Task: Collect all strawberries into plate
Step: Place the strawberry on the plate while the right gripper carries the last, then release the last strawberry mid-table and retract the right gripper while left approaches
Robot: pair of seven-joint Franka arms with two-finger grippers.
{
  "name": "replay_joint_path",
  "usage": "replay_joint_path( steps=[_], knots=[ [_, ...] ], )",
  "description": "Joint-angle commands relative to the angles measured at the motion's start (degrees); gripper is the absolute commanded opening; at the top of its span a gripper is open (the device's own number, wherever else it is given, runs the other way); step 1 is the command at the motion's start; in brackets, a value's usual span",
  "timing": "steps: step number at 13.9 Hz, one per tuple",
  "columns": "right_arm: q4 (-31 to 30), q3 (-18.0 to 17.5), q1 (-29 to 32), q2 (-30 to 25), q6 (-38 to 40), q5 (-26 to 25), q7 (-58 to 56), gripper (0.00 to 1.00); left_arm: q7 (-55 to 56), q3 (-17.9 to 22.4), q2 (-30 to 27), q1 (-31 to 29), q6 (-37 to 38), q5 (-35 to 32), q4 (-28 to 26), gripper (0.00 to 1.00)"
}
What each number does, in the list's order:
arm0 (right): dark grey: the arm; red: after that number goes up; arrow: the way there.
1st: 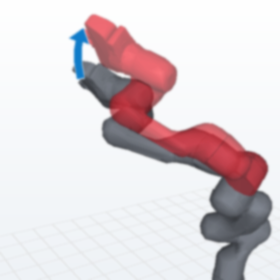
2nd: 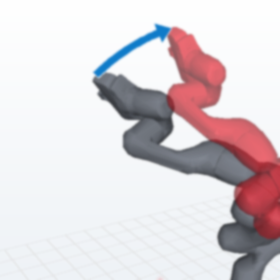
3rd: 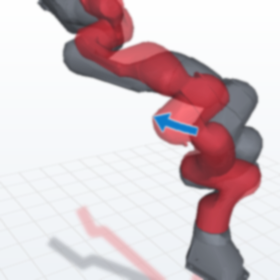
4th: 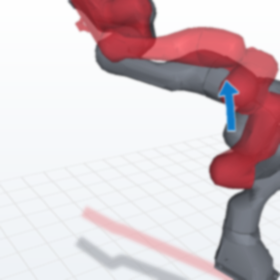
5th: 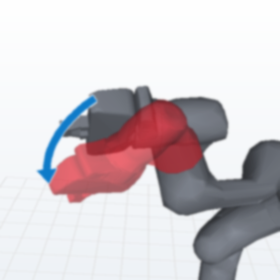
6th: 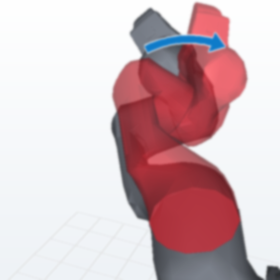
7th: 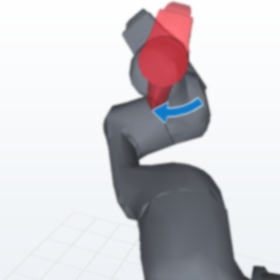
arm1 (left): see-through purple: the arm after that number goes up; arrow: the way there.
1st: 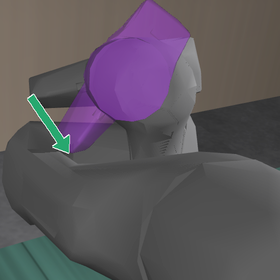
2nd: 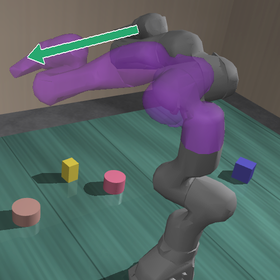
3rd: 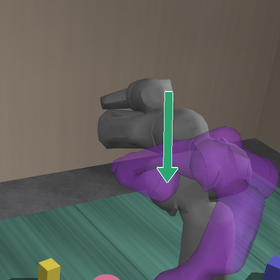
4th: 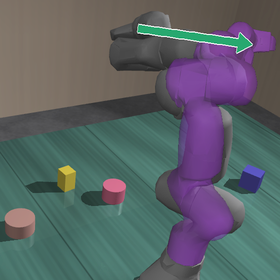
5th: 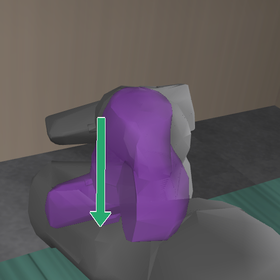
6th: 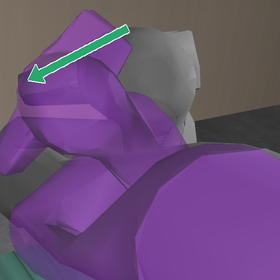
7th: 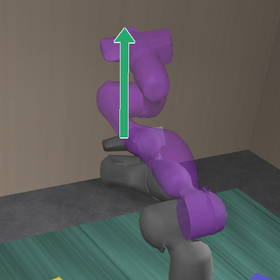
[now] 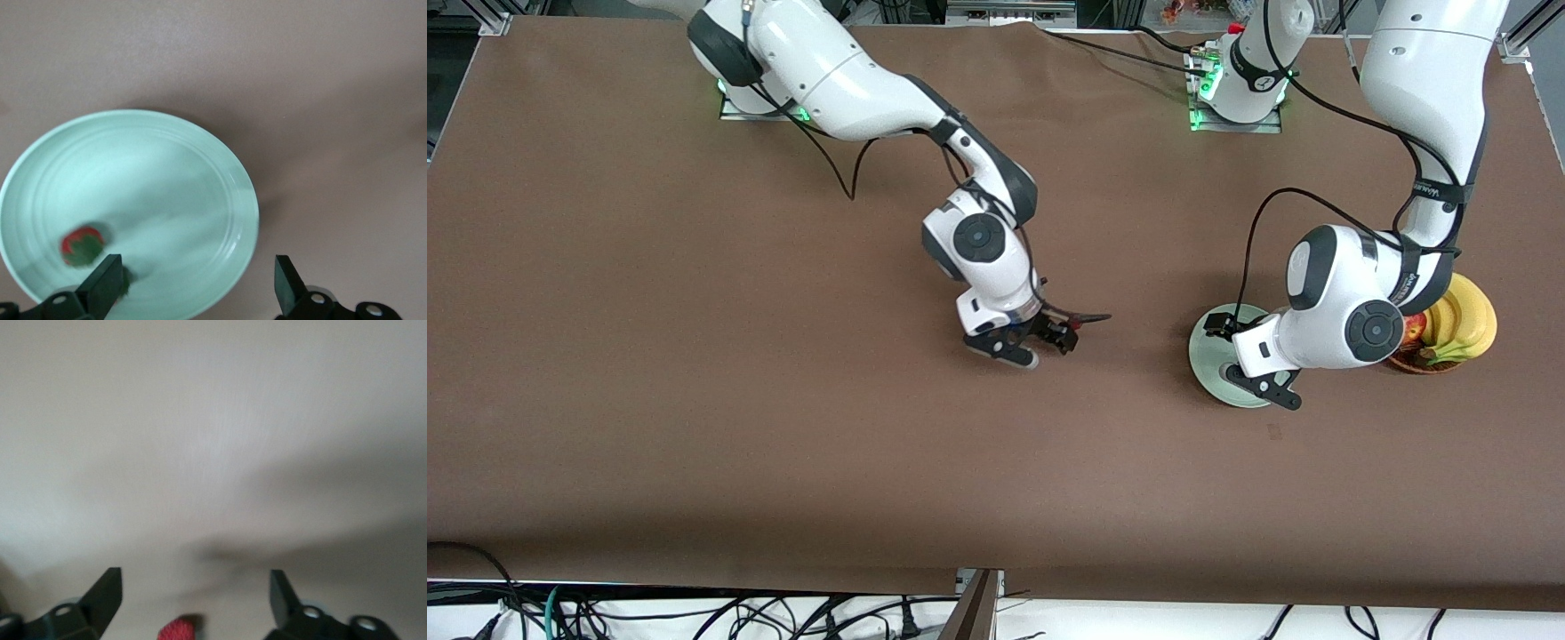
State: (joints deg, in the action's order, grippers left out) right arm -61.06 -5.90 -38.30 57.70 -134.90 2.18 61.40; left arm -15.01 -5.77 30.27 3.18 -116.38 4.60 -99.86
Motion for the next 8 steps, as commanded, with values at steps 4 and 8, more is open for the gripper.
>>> replay_joint_path(
  steps=[4,8],
  knots=[
    [-4.5,-1.1,14.5,-15.2,22.5,-0.3,-21.5,1.00,23.7,-6.3,-2.3,0.6,1.4,1.4,0.1,1.00],
    [-13.2,-0.5,25.5,-26.2,29.3,-0.9,-39.1,1.00,37.2,-8.3,-0.8,4.9,-6.3,1.4,0.1,1.00]
  ],
)
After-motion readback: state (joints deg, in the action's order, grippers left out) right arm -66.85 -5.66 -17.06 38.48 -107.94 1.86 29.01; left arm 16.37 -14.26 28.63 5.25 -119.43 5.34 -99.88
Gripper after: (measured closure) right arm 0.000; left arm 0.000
